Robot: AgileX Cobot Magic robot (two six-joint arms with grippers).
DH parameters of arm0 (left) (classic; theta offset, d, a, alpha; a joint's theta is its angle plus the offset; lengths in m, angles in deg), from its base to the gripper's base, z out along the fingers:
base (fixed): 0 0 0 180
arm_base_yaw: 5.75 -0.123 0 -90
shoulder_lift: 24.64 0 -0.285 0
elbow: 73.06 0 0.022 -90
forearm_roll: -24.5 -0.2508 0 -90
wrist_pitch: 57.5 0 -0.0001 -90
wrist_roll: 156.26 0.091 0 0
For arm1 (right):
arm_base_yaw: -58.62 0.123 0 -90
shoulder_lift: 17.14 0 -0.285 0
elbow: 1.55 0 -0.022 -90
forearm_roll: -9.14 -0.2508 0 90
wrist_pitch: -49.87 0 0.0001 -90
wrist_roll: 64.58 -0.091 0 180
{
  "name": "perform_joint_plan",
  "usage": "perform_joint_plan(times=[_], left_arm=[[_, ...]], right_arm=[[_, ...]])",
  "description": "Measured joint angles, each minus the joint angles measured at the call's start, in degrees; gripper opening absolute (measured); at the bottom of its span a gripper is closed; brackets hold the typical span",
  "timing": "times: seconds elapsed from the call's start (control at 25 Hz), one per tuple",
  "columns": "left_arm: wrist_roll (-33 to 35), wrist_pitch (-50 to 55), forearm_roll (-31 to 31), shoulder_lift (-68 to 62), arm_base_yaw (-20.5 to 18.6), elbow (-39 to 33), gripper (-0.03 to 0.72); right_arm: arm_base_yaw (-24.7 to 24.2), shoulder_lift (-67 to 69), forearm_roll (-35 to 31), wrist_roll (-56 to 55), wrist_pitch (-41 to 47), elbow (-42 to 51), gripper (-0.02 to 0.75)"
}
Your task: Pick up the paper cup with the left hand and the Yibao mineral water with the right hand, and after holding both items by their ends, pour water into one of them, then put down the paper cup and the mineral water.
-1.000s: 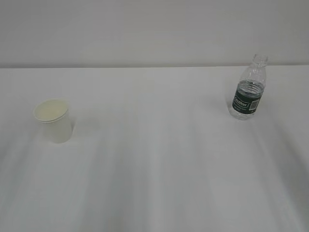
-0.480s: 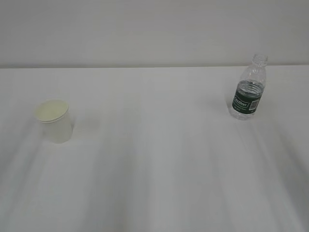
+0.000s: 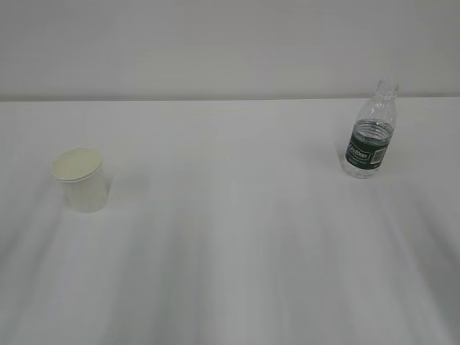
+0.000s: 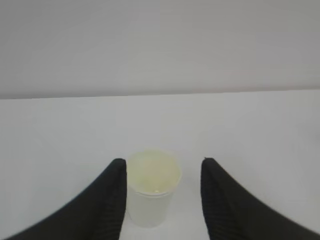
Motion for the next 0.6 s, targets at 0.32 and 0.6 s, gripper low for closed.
perform_joint_plan(times=[0.32,0.6], left_arm=[[-2.36,-11.39,-2.62,0.0,0.0,-6.31,0.347],[-2.53,-14.38,-6.89,0.0,0.0,-6.94,0.345]], right_arm=[[0.0,7.0,0.21,-2.29,-13.82,3.26,0.48],[0.0,9.95,0.21,-2.71,-21.81,6.27,0.48]])
